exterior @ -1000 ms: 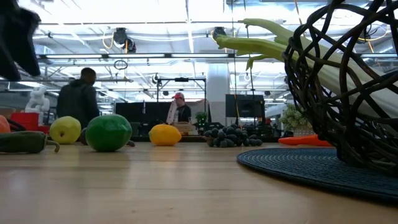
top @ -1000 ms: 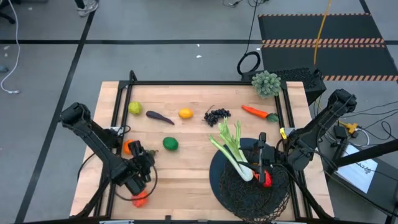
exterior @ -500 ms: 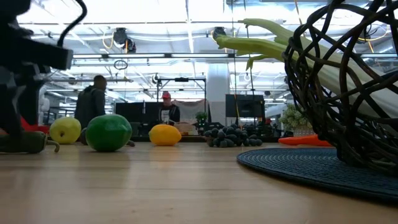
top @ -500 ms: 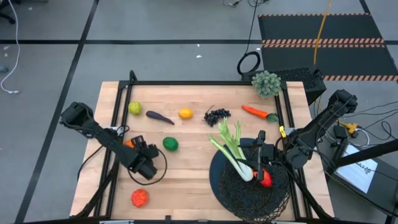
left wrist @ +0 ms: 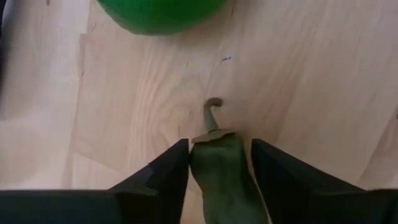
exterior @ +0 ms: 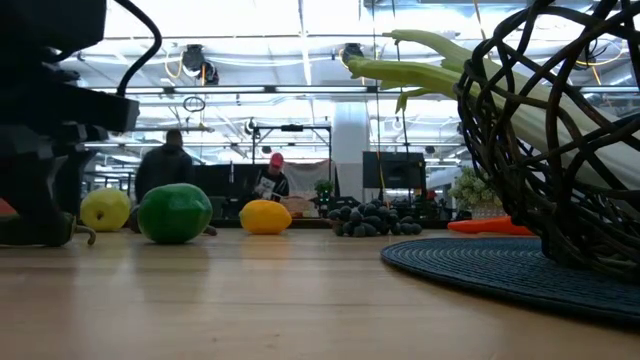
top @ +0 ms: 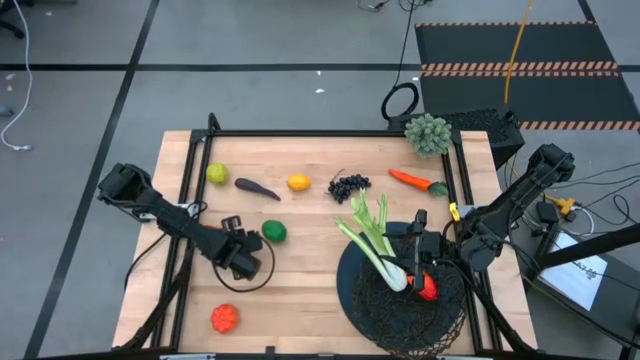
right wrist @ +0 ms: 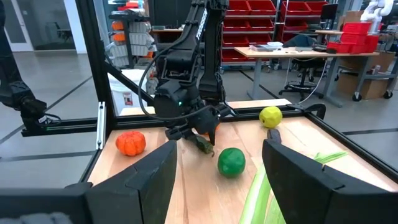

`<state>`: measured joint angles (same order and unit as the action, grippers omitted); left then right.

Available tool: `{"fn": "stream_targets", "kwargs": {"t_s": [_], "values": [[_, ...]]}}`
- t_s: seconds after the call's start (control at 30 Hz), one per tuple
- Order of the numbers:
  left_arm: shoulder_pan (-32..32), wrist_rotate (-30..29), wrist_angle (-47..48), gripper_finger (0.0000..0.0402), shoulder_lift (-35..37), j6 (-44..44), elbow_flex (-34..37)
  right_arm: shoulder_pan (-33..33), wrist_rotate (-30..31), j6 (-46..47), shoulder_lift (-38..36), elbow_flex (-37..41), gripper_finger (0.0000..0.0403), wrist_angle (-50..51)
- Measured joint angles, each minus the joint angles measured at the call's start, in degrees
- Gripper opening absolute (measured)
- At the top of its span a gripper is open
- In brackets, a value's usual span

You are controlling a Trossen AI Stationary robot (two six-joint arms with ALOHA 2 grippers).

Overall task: Build produce basket
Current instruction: Put the green chili pepper into the wire basket

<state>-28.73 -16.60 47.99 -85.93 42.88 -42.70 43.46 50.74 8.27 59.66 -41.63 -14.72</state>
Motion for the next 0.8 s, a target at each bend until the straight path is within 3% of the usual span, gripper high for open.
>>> {"fn": "stream_targets", "kwargs": {"t_s": [0.3, 0.8], "values": [[0.71, 0.11, 0.09, 0.0110, 0.03, -4.23, -1.13, 0.00, -0.02, 0.00, 0.00, 0.00, 0.0230, 0.00], [0.26, -0.17, 4.13, 0.0117, 0.09, -18.59, -18.28, 0.00, 0.04, 0.00, 0.02, 0.00, 0.0230, 0.00]]}}
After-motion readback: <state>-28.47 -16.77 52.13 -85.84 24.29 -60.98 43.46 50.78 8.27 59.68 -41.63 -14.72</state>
